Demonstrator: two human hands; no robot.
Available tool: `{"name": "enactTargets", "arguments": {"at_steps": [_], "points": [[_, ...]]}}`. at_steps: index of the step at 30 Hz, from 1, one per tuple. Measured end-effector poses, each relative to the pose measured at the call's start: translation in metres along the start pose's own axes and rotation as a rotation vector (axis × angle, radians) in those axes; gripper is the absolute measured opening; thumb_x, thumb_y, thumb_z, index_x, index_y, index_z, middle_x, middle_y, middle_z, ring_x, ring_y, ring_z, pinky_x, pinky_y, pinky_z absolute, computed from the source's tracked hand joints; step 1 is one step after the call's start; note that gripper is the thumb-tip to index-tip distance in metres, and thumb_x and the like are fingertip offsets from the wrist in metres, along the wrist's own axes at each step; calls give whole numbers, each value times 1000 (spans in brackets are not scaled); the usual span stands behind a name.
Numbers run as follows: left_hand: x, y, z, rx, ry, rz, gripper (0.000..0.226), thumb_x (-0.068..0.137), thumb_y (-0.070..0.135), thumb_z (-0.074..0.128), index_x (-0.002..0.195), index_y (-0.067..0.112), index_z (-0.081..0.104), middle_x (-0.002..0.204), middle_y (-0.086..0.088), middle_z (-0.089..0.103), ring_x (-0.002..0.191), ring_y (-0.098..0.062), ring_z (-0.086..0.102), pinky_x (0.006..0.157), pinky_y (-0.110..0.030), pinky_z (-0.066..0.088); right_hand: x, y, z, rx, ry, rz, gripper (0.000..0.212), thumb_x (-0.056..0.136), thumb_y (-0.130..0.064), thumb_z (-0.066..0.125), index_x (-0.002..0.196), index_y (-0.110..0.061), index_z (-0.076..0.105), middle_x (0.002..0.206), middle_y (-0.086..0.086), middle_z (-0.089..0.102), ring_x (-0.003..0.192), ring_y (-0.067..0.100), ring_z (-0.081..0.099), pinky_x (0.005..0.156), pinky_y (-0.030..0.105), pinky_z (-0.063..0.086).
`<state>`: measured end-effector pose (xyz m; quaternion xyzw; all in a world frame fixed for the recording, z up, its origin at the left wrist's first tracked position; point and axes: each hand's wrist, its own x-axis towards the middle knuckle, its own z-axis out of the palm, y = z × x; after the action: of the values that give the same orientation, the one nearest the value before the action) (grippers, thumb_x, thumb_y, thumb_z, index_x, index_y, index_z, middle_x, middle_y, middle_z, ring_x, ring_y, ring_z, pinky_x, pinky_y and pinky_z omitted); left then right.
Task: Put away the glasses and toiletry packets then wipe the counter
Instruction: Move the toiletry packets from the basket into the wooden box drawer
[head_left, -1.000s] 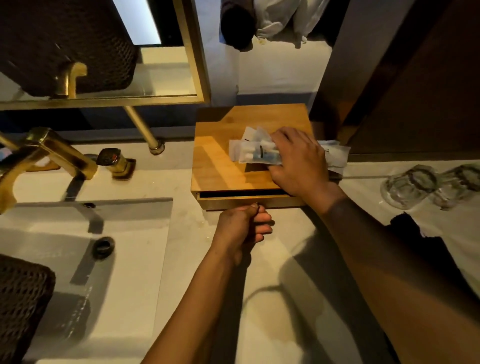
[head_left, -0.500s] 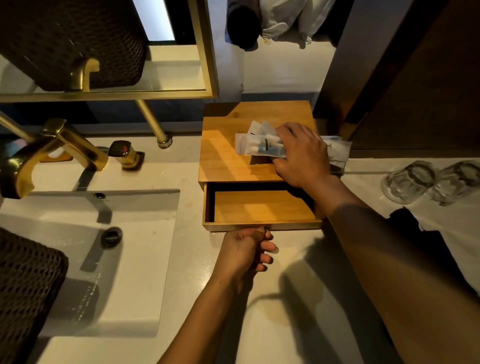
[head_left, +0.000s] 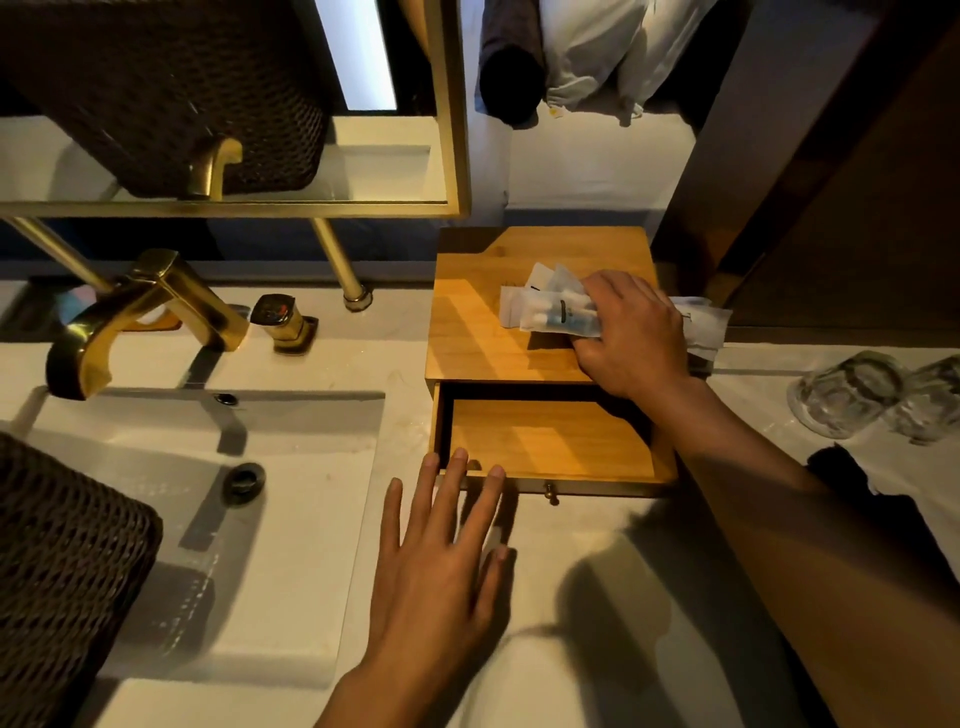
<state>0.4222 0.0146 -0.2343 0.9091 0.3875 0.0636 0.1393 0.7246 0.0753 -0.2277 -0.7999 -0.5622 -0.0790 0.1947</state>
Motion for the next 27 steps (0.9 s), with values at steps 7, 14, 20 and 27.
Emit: {"name": "enactTargets", "arguments": {"at_steps": [7,14,20,27], "points": [[-5,-3,18,6,-64,-26,78,99,49,42,161,39,-4,171,2,-7,158,-23,-10,125,-47,16,-11,-31,-22,115,-72,0,48,70,-24,68,116,-15,58,113,6,62,104,26,54,86,37,41],[-3,-4,14,32,-101,-21,74,96,47,47,161,35,15,170,-3,11,156,-29,3,122,-47,24,-39,-103,-53,744,-321,-7,41,85,-17,69,122,-23,53,118,-7,60,107,9,58,79,28,56],[-1,-4,16,5,-117,-31,73,99,49,35,158,43,-9,166,8,-20,153,-21,-24,125,-44,7,-54,-104,-33,730,-521,-36,40,85,-19,69,122,-21,57,113,-3,65,103,14,64,83,38,58],[-4,-5,16,8,-137,-36,78,101,51,30,146,53,-34,158,15,-41,147,-16,-40,124,-41,-6,-61,-50,-11,212,-665,-57,39,81,-41,74,116,-33,58,112,-6,64,103,14,62,78,29,53]]}}
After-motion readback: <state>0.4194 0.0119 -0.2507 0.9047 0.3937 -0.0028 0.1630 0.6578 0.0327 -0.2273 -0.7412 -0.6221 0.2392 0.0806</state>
